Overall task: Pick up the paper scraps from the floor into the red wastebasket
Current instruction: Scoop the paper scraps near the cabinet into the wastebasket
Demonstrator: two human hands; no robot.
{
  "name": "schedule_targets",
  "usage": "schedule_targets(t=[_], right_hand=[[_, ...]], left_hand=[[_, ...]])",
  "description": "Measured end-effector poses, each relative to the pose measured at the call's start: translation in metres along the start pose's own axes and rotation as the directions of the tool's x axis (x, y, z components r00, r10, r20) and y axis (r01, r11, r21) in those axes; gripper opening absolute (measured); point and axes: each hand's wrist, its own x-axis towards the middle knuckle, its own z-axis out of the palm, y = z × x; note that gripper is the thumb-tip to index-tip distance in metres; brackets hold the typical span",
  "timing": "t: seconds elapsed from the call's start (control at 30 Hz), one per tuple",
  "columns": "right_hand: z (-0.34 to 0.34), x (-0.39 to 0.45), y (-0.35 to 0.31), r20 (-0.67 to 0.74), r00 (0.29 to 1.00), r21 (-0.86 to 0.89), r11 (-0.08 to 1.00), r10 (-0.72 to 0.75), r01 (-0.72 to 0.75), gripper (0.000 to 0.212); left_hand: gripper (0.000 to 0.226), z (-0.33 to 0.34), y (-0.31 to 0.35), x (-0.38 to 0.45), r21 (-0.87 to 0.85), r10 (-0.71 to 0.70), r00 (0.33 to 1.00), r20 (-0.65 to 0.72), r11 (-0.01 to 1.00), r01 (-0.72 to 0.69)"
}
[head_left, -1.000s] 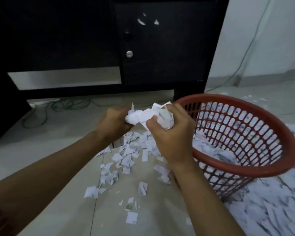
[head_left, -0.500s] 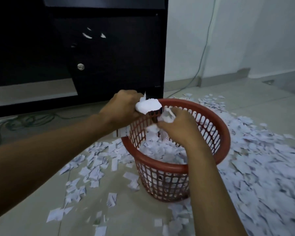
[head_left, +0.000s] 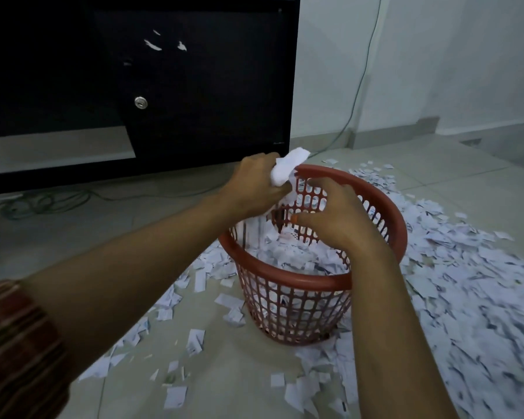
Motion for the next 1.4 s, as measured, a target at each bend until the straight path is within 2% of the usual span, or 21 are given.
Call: schedule_targets(t=[0.07, 0.13, 0.3, 0.37, 0.5, 0.63, 0.7, 0.8, 0.93, 1.03, 1.17, 1.3, 1.4], right_hand=[[-0.002, -0.001, 0.003, -0.038, 0.999, 0.01, 1.0, -0.021, 0.021, 0.067], [-0.003, -0.002, 0.006, -0.082, 0.996, 0.024, 0.999, -0.032, 0.034, 0.061], [-0.004, -0.004, 0.004, -0.155, 0.988, 0.079, 0.996, -0.017, 0.03, 0.048], [-0.005, -0.004, 0.003, -0.179, 0.984, 0.083, 0.996, -0.021, 0.037, 0.04], [-0.006, -0.005, 0.0, -0.201, 0.98, 0.141, 0.99, -0.002, 0.031, 0.021], [-0.001, -0.006, -0.005, -0.21, 0.978, 0.131, 0.99, -0.018, 0.046, 0.018], [0.001, -0.006, -0.007, -0.203, 0.979, 0.127, 0.991, -0.018, 0.045, 0.02], [0.002, -0.006, -0.008, -0.207, 0.978, 0.116, 0.992, -0.022, 0.047, 0.021], [0.007, -0.005, -0.01, -0.221, 0.974, 0.084, 0.994, -0.044, 0.064, 0.022], [0.012, -0.005, -0.015, -0.247, 0.967, 0.081, 0.993, -0.064, 0.086, 0.02], [0.025, -0.01, -0.032, -0.295, 0.946, 0.095, 0.981, -0.133, 0.168, 0.013], [0.046, -0.02, -0.057, -0.298, 0.923, 0.135, 0.946, -0.243, 0.293, 0.013], [0.064, -0.029, -0.076, -0.318, 0.888, 0.159, 0.904, -0.333, 0.396, 0.011]], left_hand=[[0.032, 0.006, -0.001, -0.001, -0.014, -0.053, 0.99, 0.129, 0.998, 0.055], [0.047, 0.011, -0.002, -0.002, 0.018, -0.052, 0.976, 0.21, 0.999, 0.049], [0.064, 0.013, 0.001, -0.002, 0.07, -0.065, 0.982, 0.179, 0.996, 0.053], [0.059, 0.013, 0.004, 0.0, 0.065, -0.081, 0.989, 0.127, 0.995, 0.073], [0.03, 0.011, 0.009, 0.003, 0.069, -0.102, 0.989, 0.109, 0.993, 0.095], [0.049, 0.012, 0.009, 0.002, 0.104, -0.091, 0.99, 0.104, 0.991, 0.08], [0.054, 0.011, 0.009, 0.002, 0.037, -0.093, 0.985, 0.145, 0.995, 0.089], [0.059, 0.006, 0.007, -0.002, -0.021, -0.086, 0.973, 0.213, 0.996, 0.092], [0.057, -0.002, 0.009, -0.007, -0.052, -0.058, 0.974, 0.218, 0.996, 0.071], [0.05, -0.007, 0.009, -0.008, -0.103, -0.017, 0.989, 0.144, 0.994, 0.032], [0.026, -0.018, -0.001, -0.009, -0.062, 0.044, 0.999, -0.031, 0.997, -0.046], [0.028, -0.046, -0.014, -0.019, -0.009, 0.093, 0.978, -0.187, 0.995, -0.097], [0.038, -0.069, -0.035, -0.032, 0.06, 0.069, 0.973, -0.221, 0.997, -0.057]])
